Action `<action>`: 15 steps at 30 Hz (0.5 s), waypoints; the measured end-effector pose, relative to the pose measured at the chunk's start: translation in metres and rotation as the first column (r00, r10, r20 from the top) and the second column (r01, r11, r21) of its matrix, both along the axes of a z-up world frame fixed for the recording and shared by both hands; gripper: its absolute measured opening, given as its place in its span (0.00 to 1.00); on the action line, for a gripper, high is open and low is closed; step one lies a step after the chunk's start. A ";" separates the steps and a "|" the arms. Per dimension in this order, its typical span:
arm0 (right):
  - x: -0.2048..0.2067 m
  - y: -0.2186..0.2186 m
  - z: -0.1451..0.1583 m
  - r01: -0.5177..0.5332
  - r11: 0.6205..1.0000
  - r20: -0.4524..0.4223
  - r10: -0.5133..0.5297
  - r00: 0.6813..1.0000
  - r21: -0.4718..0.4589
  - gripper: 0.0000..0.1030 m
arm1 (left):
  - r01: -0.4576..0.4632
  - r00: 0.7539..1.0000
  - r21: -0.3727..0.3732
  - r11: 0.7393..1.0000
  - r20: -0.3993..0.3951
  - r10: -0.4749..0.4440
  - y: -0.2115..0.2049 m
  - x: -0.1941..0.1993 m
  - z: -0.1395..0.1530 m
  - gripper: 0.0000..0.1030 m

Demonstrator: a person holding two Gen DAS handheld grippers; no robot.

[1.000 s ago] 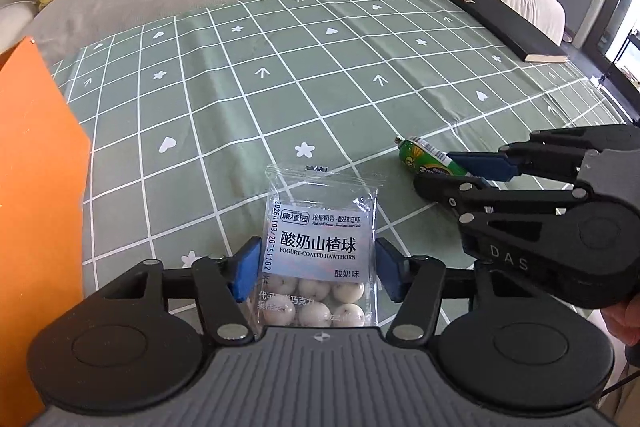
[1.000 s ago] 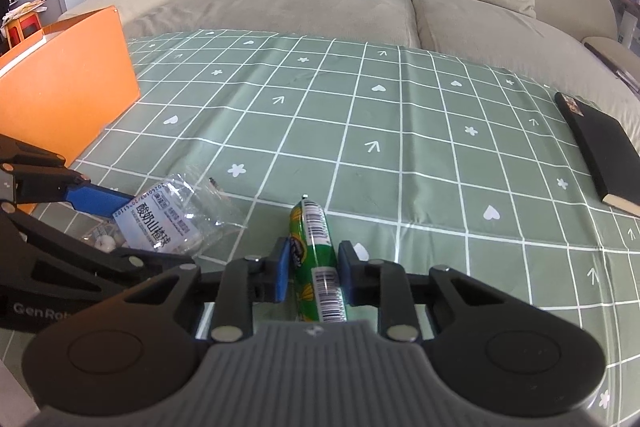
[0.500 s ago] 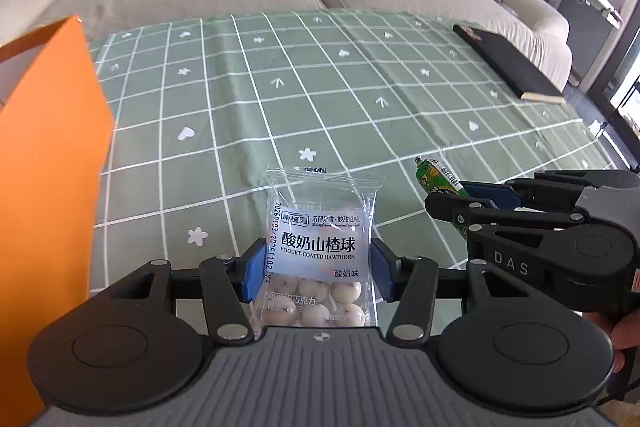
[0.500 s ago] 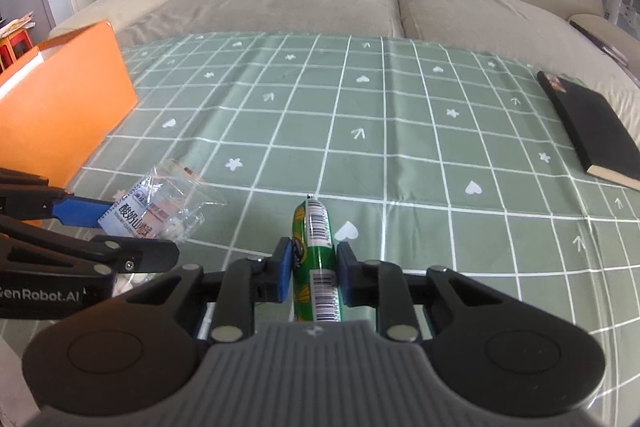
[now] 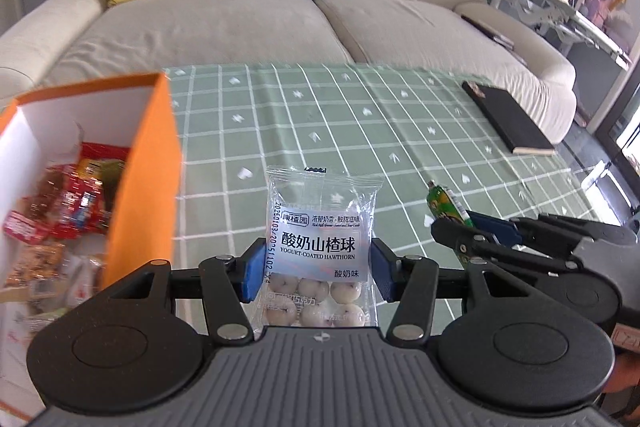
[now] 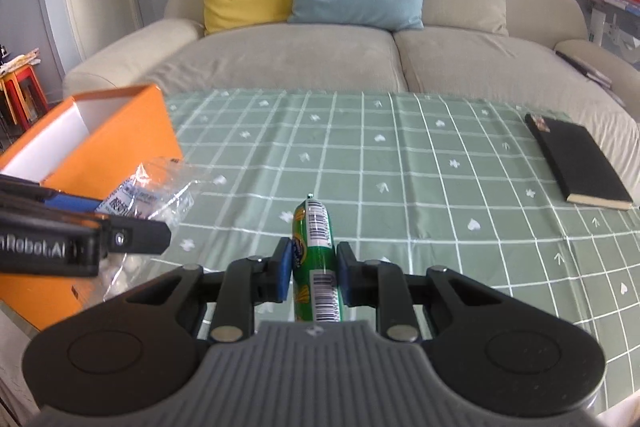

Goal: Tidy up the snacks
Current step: 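Carry both snacks over the orange box and lower them inside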

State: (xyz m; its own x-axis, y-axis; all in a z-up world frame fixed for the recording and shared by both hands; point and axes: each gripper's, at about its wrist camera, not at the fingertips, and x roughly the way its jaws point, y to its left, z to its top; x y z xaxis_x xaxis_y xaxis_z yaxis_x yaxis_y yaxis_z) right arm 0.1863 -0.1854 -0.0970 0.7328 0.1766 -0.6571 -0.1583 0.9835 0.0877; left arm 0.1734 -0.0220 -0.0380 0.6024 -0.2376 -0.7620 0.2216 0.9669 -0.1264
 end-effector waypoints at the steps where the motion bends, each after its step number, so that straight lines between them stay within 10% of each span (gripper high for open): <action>1: -0.002 0.004 0.005 -0.002 1.000 0.008 0.002 1.000 0.002 0.20 | -0.006 1.000 -0.004 1.000 0.007 0.006 0.005 -0.002 0.004 0.59; 15: -0.002 0.109 0.075 -0.209 0.977 0.157 0.214 0.964 -0.046 0.20 | -0.218 0.972 -0.030 0.976 0.080 0.219 0.103 -0.012 0.032 0.59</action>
